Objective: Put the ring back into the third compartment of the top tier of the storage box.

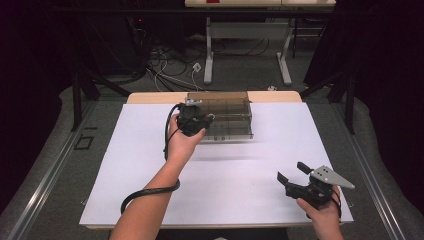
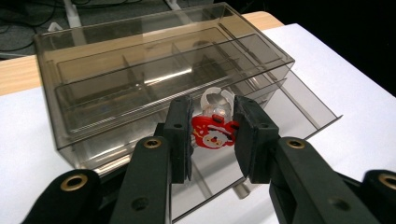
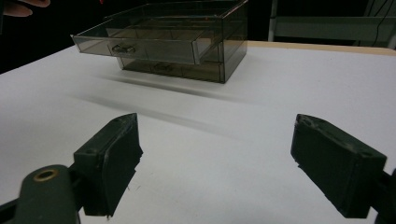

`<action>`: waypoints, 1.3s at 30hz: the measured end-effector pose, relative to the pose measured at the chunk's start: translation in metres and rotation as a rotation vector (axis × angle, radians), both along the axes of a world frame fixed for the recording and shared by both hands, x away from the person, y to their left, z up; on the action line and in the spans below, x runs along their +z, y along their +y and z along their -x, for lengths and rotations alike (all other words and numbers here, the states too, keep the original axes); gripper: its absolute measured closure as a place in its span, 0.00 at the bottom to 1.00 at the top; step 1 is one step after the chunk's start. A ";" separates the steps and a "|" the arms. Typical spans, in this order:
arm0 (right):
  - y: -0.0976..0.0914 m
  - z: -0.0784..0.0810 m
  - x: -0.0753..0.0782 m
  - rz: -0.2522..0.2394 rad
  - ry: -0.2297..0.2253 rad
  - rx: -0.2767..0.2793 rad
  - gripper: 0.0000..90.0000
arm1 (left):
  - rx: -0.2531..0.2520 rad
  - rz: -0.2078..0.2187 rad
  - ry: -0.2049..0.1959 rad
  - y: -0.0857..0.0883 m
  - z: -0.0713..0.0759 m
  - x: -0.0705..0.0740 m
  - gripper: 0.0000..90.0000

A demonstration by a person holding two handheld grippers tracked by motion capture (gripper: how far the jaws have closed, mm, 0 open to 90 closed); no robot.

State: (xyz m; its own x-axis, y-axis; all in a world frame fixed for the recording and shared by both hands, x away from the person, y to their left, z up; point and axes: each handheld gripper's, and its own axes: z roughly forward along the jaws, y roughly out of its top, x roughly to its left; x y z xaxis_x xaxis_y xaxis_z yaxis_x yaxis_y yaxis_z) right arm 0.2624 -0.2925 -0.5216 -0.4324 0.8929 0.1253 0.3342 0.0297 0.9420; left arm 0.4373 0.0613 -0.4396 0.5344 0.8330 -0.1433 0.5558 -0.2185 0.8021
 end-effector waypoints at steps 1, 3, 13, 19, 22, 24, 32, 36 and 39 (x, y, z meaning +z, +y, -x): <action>0.000 0.000 0.000 0.001 -0.002 0.002 0.17 | -0.002 -0.005 0.002 -0.002 0.000 0.000 0.76; 0.000 0.000 0.000 0.000 -0.002 0.002 0.17 | -0.010 -0.004 0.000 -0.005 0.000 0.000 0.76; -0.001 0.000 0.001 0.000 -0.004 0.005 0.17 | -0.032 0.006 0.001 -0.021 -0.002 -0.003 0.76; -0.001 0.000 0.001 0.001 -0.007 0.007 0.17 | -0.042 0.011 0.000 -0.033 -0.003 -0.006 0.76; -0.001 0.000 0.001 -0.001 -0.006 0.007 0.17 | -0.048 0.009 0.000 -0.039 -0.003 -0.008 0.76; -0.001 0.000 0.001 -0.002 -0.006 0.007 0.17 | -0.052 0.011 -0.004 -0.041 -0.003 -0.009 0.76; -0.001 0.000 0.001 -0.005 -0.004 0.009 0.17 | -0.076 0.012 -0.011 -0.055 -0.003 -0.012 0.76; -0.001 0.000 0.001 -0.004 -0.003 0.009 0.17 | -0.089 0.005 -0.010 -0.061 -0.003 -0.014 0.76; -0.001 0.000 0.001 -0.005 -0.004 0.011 0.17 | -0.094 0.008 0.001 -0.066 -0.004 -0.016 0.76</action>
State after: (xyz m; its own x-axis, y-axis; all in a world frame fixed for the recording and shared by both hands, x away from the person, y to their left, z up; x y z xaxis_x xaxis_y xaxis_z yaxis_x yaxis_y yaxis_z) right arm 0.2626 -0.2934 -0.5207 -0.4426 0.8875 0.1286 0.3304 0.0281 0.9434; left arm 0.4414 -0.0047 -0.4559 0.6099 0.7782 -0.1501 0.5336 -0.2632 0.8037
